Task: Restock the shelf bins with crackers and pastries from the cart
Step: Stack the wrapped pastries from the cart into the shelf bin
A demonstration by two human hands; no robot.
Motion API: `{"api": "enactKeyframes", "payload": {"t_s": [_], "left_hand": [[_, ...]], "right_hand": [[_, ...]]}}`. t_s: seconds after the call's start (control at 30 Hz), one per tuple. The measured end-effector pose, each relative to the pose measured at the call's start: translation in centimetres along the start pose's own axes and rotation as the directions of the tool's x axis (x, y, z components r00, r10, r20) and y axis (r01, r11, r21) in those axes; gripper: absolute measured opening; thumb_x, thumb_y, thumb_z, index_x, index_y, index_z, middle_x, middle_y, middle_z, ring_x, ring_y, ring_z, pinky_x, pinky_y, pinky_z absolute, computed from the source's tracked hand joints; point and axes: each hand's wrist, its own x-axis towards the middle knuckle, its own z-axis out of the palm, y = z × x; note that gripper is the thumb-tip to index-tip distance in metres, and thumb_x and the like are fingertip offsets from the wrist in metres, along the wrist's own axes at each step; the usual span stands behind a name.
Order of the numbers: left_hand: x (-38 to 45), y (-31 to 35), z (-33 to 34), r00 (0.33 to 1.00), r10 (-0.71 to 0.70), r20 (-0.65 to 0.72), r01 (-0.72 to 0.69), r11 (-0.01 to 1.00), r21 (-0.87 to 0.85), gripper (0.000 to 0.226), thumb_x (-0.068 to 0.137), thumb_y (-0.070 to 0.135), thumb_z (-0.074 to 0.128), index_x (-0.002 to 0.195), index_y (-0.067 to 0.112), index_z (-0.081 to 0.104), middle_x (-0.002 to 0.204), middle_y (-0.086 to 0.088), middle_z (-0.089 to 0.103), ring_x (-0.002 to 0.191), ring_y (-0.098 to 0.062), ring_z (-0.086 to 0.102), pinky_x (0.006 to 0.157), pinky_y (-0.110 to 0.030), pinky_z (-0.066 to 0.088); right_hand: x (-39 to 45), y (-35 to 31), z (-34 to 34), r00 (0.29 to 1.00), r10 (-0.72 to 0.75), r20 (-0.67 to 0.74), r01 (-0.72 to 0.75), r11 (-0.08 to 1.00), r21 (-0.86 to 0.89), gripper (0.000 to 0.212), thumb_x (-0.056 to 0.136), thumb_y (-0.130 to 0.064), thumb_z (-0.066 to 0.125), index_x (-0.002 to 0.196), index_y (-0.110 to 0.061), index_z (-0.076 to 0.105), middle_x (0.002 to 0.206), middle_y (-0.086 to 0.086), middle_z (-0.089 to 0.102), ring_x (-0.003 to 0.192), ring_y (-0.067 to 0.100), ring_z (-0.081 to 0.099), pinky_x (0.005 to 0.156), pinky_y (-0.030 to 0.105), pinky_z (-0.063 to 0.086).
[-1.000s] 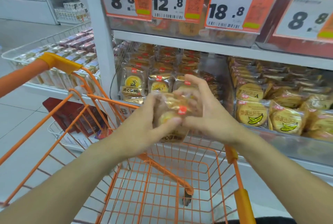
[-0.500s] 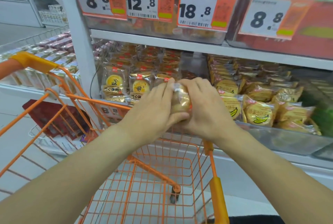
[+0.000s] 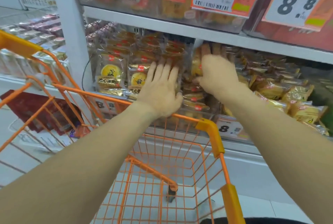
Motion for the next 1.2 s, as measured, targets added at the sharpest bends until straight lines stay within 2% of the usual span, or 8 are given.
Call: {"api": "enactKeyframes", "payload": {"t_s": [0.1,0.17,0.33,0.53,0.77,0.9,1.13,1.2], "left_hand": [[-0.1,-0.1,0.1,1.000,0.013,-0.011,-0.013,1.000,-0.001,0.078,0.090,0.048,0.033,0.154,0.005,0.019,0.160,-0.018,0.018,0.148,-0.035,0.013,0.122,-0.050,0.000],[-0.1,-0.2,0.3,1.000,0.013,-0.027,-0.013,1.000,-0.005,0.078,0.090,0.048,0.033,0.153,0.005,0.020,0.160,-0.018,0.019,0.148,-0.035,0.013,0.122,-0.051,0.001],[0.0,-0.1,0.6,0.998,0.010,-0.068,-0.011,1.000,-0.012,0.075,0.089,0.045,0.038,0.151,0.004,0.025,0.158,-0.019,0.023,0.146,-0.036,0.017,0.122,-0.051,0.003],[0.1,0.0,0.8,0.993,0.006,-0.117,-0.008,1.000,-0.018,0.072,0.083,0.043,0.042,0.144,0.004,0.036,0.151,-0.019,0.034,0.141,-0.036,0.027,0.121,-0.051,0.007],[0.3,-0.1,1.1,0.991,0.000,-0.136,-0.005,0.999,-0.035,0.074,0.081,0.044,0.041,0.145,0.006,0.036,0.154,-0.018,0.032,0.144,-0.035,0.025,0.121,-0.051,0.008],[0.3,-0.1,1.2,0.989,-0.002,-0.145,-0.004,0.999,-0.040,0.073,0.082,0.044,0.042,0.145,0.007,0.035,0.154,-0.017,0.031,0.144,-0.034,0.023,0.122,-0.051,0.008],[0.3,-0.1,1.2,0.992,0.005,-0.124,-0.009,0.999,-0.036,0.073,0.082,0.045,0.040,0.145,0.008,0.034,0.154,-0.015,0.030,0.145,-0.033,0.021,0.122,-0.050,0.006],[0.1,-0.2,1.1,0.994,0.014,-0.111,-0.017,0.999,-0.028,0.073,0.083,0.045,0.037,0.146,0.008,0.033,0.154,-0.015,0.031,0.145,-0.033,0.022,0.122,-0.050,0.006]], "right_hand": [[3.7,-0.3,1.0,0.977,0.136,0.163,-0.131,0.991,-0.040,0.097,0.080,-0.013,0.077,0.157,-0.014,0.017,0.159,0.014,0.029,0.146,0.035,0.030,0.120,0.052,0.023],[5.3,-0.5,1.9,0.977,0.138,0.162,-0.133,0.990,-0.043,0.095,0.083,-0.011,0.076,0.158,-0.012,0.016,0.160,0.014,0.031,0.147,0.034,0.030,0.122,0.050,0.018],[7.9,0.5,3.3,0.986,0.009,0.166,-0.028,0.993,0.113,0.074,0.084,-0.006,0.073,0.147,-0.011,0.035,0.140,0.017,0.051,0.127,0.038,0.052,0.104,0.047,0.047],[7.8,-0.4,3.9,0.998,0.041,-0.057,-0.043,0.999,-0.023,0.040,0.093,-0.006,0.058,0.133,-0.004,0.051,0.135,0.022,0.053,0.128,0.041,0.049,0.108,0.052,0.042],[8.2,-1.0,5.9,0.992,0.007,0.128,-0.010,1.000,0.025,0.088,0.090,-0.007,0.065,0.159,-0.006,0.010,0.165,0.019,0.014,0.154,0.036,0.007,0.125,0.054,0.006],[8.3,-0.7,5.8,0.992,-0.014,0.128,-0.010,0.983,0.184,0.091,0.082,0.003,0.070,0.158,-0.011,0.021,0.163,0.014,0.024,0.152,0.034,0.016,0.124,0.046,0.018],[7.6,-0.8,5.0,0.993,-0.027,0.117,0.003,0.979,0.205,0.094,0.081,-0.003,0.073,0.157,-0.012,0.020,0.163,0.013,0.021,0.152,0.034,0.014,0.124,0.049,0.016],[6.7,-1.2,3.8,0.998,0.012,0.058,-0.023,0.979,0.204,0.089,0.084,0.000,0.069,0.157,-0.012,0.020,0.161,0.014,0.026,0.150,0.035,0.022,0.122,0.047,0.024]]}}
